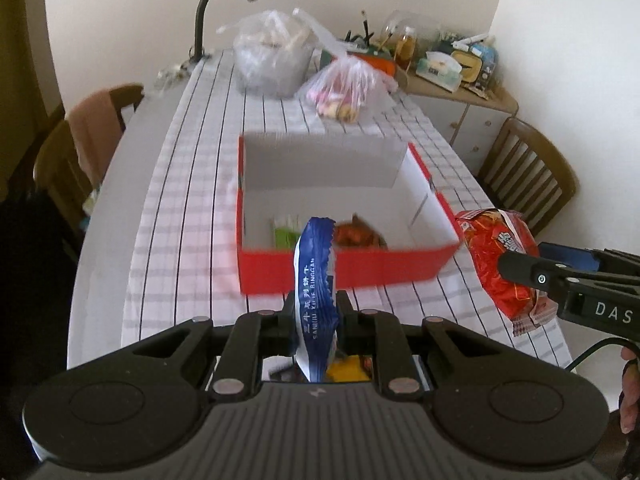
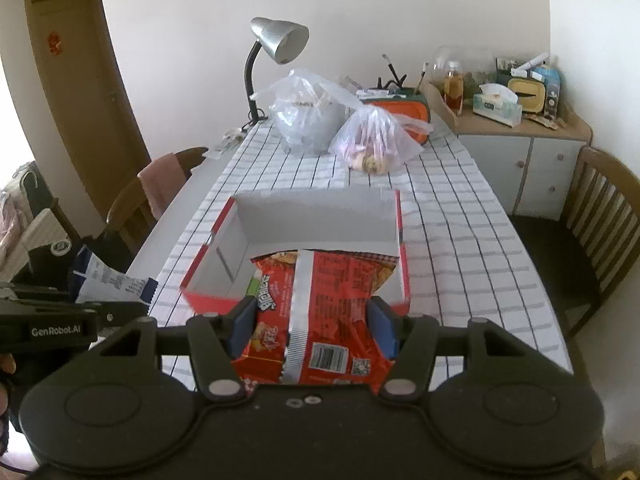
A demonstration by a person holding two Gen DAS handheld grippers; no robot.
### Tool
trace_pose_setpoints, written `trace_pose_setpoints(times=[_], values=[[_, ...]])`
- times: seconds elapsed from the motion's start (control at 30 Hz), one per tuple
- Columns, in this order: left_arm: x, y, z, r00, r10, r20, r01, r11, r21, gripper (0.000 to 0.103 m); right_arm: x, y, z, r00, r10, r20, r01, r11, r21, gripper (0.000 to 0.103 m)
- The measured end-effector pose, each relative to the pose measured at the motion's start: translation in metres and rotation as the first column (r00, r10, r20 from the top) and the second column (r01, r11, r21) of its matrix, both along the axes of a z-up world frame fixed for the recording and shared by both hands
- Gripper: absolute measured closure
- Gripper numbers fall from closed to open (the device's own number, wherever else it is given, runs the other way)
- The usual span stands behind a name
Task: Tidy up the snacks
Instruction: 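Carry both held snacks over the red box and lower them inside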
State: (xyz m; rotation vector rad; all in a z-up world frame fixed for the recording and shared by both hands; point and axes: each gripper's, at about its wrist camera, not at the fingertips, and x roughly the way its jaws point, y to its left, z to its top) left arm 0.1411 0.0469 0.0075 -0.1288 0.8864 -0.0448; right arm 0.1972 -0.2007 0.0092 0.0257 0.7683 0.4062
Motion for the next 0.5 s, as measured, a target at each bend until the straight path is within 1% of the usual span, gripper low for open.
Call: trace_pose_setpoints(times=[0.13, 0.23, 0.37, 0.5], values=[[0.03, -0.006, 0.007, 1.0, -0.003, 0.012, 0.003, 0.999, 0.034, 0.086, 0.028, 0.003, 0.0, 1.0, 0.0, 0.001, 0.0, 1.0, -0.012, 0.044], [0.054, -0.008, 0.008, 1.0, -0.002, 0.002, 0.002, 0.999, 0.044, 0.086, 0.05, 0.007, -0.003, 1.0, 0.002, -0.007, -0.003, 1.0, -0.025, 0.044], [0.087, -0.01, 0.005, 1.0, 0.0, -0.015, 0.001, 0.998, 0.058, 0.086, 0.082, 0.01, -0.013, 1.0, 0.006, -0.024, -0.007, 0.999, -0.042, 0.044], [0.117, -0.01, -0.005, 0.999, 0.008, -0.051, -0.005, 0.998, 0.06, 0.086, 0.112, 0.017, -0.026, 0.999, 0.014, -0.047, -0.017, 0.998, -0.058, 0.044]])
